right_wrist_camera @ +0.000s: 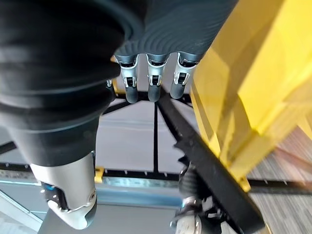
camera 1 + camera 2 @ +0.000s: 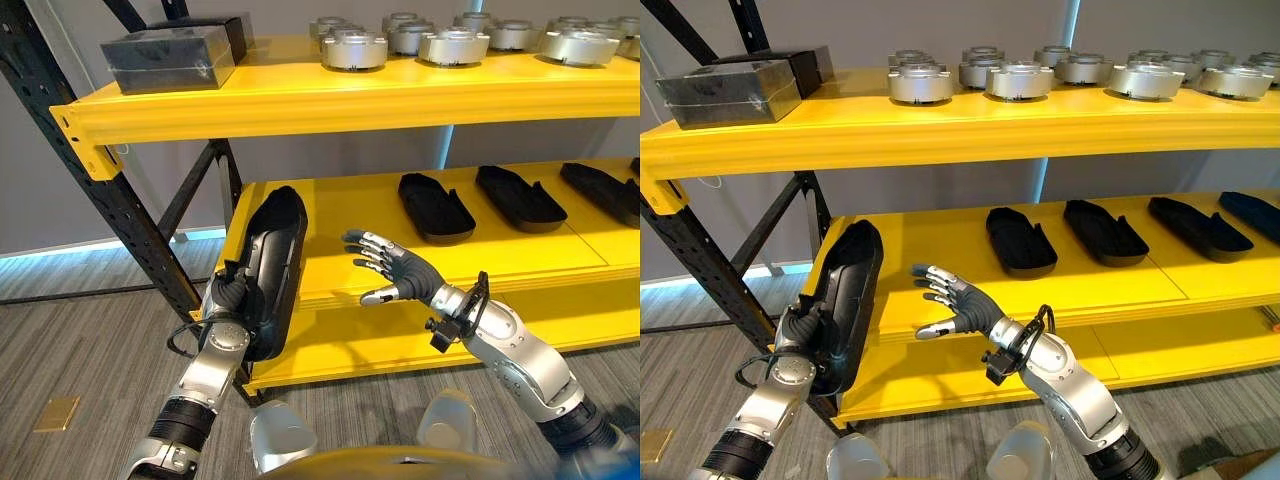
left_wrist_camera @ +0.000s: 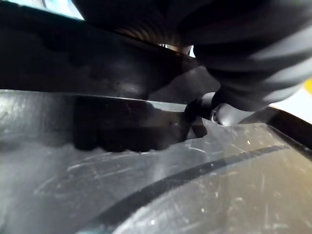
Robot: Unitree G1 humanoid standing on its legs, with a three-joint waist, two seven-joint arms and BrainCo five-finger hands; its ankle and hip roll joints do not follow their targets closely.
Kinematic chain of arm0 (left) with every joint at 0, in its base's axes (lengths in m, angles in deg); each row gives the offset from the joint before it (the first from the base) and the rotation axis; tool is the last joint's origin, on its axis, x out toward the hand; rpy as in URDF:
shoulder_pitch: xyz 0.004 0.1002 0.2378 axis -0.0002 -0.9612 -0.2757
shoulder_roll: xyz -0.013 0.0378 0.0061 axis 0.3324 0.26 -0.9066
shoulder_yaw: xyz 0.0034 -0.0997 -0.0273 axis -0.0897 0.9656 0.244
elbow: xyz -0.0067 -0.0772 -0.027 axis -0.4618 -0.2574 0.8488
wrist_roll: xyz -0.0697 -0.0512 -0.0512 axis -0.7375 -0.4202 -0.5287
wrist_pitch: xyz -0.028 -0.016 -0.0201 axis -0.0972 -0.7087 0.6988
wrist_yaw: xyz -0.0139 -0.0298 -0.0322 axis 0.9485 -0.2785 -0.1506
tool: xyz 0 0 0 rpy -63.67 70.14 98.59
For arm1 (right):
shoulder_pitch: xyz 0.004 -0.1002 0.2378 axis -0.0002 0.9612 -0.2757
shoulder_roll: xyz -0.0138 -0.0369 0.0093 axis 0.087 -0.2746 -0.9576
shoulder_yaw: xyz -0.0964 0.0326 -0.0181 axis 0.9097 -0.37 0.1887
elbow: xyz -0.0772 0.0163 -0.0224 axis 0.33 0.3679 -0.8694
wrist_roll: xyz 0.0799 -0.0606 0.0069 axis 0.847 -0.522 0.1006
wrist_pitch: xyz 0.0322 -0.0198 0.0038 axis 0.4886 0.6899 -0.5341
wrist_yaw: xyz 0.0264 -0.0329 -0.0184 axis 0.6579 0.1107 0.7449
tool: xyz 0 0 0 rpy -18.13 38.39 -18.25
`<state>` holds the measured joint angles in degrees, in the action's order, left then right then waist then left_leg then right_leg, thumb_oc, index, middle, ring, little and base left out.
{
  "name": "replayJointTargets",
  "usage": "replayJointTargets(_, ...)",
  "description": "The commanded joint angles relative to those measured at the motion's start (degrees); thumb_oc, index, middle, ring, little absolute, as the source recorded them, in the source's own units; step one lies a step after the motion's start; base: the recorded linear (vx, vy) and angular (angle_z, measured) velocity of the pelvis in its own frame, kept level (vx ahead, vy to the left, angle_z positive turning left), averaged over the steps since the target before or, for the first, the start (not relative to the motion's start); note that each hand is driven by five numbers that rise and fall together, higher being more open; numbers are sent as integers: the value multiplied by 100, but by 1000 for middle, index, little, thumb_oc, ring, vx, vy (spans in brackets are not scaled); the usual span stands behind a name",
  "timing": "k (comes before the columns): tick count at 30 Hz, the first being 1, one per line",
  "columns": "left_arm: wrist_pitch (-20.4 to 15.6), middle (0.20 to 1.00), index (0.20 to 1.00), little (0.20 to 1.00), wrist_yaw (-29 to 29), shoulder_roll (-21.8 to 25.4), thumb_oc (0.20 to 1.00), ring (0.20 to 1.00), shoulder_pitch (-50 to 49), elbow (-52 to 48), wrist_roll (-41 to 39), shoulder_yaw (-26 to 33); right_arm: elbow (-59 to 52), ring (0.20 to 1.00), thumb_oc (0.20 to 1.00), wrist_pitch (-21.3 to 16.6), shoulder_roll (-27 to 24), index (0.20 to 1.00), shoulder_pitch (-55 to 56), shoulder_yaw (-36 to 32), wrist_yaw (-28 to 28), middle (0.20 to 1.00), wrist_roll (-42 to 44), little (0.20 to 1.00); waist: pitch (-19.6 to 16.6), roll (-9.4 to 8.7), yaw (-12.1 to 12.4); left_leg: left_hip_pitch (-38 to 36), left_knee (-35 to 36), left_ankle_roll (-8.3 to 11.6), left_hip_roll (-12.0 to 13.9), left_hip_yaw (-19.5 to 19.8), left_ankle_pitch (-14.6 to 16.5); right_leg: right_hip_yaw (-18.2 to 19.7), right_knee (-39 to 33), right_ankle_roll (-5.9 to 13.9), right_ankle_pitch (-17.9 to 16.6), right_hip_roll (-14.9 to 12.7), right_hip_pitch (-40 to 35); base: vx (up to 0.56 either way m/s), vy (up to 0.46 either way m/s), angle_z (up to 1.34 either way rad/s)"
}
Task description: Move parts from the plastic box to the shelf.
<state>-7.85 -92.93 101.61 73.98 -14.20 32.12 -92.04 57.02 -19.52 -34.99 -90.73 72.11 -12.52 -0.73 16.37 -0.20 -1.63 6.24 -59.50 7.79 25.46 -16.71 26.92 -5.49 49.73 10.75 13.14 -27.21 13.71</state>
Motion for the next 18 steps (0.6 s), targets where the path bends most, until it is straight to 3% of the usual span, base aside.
replayJointTargets(1, -332, 200, 200, 200, -483, 90, 200, 200, 469, -294, 152, 5, -492, 1000, 1000, -133, 398, 1000, -212, -741, 721, 1000, -44, 1000, 137, -89, 85, 586, -110, -662, -520, 60, -700, -928, 53, -460, -90, 126, -18, -168, 220, -32)
replayJointTargets(2, -429, 200, 200, 200, -593, 43, 200, 200, 655, -4, 133, -20, -536, 1000, 1000, 125, 392, 1000, -350, -792, 1025, 1000, -109, 1000, 144, -76, 23, 700, -92, -685, -536, -39, -706, -852, 16, -494, -171, 129, 214, -152, 140, -20)
replayJointTargets(7, -583, 200, 200, 200, -674, -21, 200, 200, 1005, 345, 192, -60, -592, 1000, 1000, 445, 297, 1000, -403, -938, 1600, 1000, -387, 1000, 159, -55, -87, 840, 78, -572, -616, -129, -580, -749, -47, -402, -176, 143, 561, -92, 52, -11)
replayJointTargets(14, -876, 200, 200, 200, -976, -69, 200, 200, 1401, 234, 275, -129, -435, 1000, 1000, 318, 273, 1000, -569, -1013, 1834, 1000, -789, 1000, 289, 11, -189, 984, 542, -428, -803, -234, -649, -671, -313, -328, -205, 315, 856, -89, 17, -2)
replayJointTargets(18, -853, 200, 200, 200, -1069, 43, 200, 200, 1705, 60, 190, -89, -356, 1000, 1000, 228, 202, 1000, -786, -1069, 1976, 1000, -1017, 1000, 429, 84, -232, 1093, 808, -356, -853, -282, -758, -623, -458, -311, -248, 337, 1017, -112, 27, -1)
